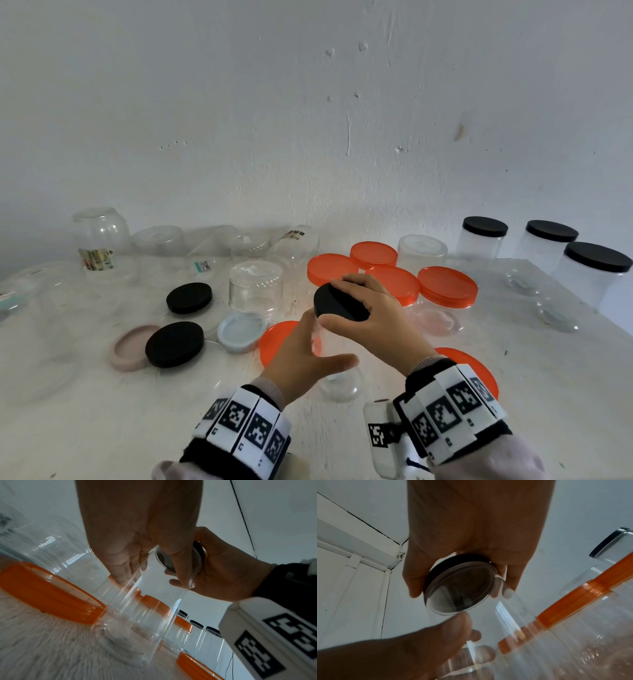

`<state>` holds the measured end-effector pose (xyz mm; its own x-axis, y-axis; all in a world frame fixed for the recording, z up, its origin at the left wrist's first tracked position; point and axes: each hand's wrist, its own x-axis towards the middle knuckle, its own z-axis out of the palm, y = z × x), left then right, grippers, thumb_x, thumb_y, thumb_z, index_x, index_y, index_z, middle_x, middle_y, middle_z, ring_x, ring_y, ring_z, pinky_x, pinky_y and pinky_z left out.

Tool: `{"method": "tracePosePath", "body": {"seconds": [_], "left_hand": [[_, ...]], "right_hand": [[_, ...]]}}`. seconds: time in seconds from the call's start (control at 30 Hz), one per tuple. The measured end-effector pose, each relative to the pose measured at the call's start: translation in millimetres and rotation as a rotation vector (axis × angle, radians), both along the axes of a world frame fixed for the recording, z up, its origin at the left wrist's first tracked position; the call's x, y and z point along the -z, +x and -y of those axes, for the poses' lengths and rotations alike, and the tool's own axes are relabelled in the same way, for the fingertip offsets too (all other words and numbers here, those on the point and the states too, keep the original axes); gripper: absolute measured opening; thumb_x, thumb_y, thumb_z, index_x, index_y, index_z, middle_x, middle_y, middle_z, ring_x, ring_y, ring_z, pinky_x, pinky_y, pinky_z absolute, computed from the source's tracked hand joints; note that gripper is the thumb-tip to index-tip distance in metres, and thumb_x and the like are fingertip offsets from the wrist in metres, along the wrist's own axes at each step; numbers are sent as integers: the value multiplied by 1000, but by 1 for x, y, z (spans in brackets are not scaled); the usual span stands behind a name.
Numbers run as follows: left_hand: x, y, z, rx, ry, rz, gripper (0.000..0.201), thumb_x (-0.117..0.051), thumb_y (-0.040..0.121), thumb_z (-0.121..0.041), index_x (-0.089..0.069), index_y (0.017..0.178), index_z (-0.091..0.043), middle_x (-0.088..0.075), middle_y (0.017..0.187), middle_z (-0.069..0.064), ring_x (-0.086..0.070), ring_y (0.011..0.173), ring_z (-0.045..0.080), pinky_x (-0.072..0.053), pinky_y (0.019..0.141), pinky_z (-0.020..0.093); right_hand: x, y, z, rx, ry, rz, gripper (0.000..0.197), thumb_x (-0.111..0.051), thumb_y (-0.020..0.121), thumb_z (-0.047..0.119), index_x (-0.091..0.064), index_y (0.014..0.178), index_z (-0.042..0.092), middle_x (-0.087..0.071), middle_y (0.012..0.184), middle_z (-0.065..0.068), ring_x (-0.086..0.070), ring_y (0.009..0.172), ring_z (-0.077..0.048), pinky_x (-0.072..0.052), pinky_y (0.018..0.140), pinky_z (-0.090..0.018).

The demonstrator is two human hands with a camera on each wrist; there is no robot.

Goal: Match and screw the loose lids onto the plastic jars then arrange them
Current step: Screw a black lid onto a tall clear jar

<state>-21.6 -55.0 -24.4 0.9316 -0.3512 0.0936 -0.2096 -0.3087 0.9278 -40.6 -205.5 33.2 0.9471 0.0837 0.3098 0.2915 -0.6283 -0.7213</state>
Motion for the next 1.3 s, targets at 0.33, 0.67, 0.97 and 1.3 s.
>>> {"method": "tracePosePath", "body": {"seconds": [0.33,0.67,0.97,1.3], "left_hand": [[-3,-4,0,35,33,11,72,-79,70,-46,-28,119,-60,-44,117,-42,-36,104,-31,-34,75,-3],[-15,-8,-47,119,395,99,75,-65,84,-45,-25,146,-32,-30,151,-12,-32,136,8,-28,109,26],[-75,9,-155,-175,573,459,48,-63,86,-40,-51,131,-26,-45,134,-14,-39,120,-3,-25,98,4],[-100,42,-303,-852,1189,-13,72,-52,81,-65,-33,142,-31,-29,151,0,-20,140,31,-17,112,57]], "right_hand": [[5,-1,-1,27,48,29,58,-74,76,40,-55,130,33,-41,122,33,-39,112,15,-37,79,2],[9,-7,-2,56,132,50,72,-66,57,59,-56,125,36,-44,124,32,-41,111,19,-37,79,2],[10,-8,-9,79,153,63,65,-68,59,49,-61,121,32,-47,123,29,-44,108,17,-37,85,-13],[8,-11,-6,44,82,-2,69,-62,57,61,-51,123,44,-36,125,26,-40,112,12,-37,89,-15]]}}
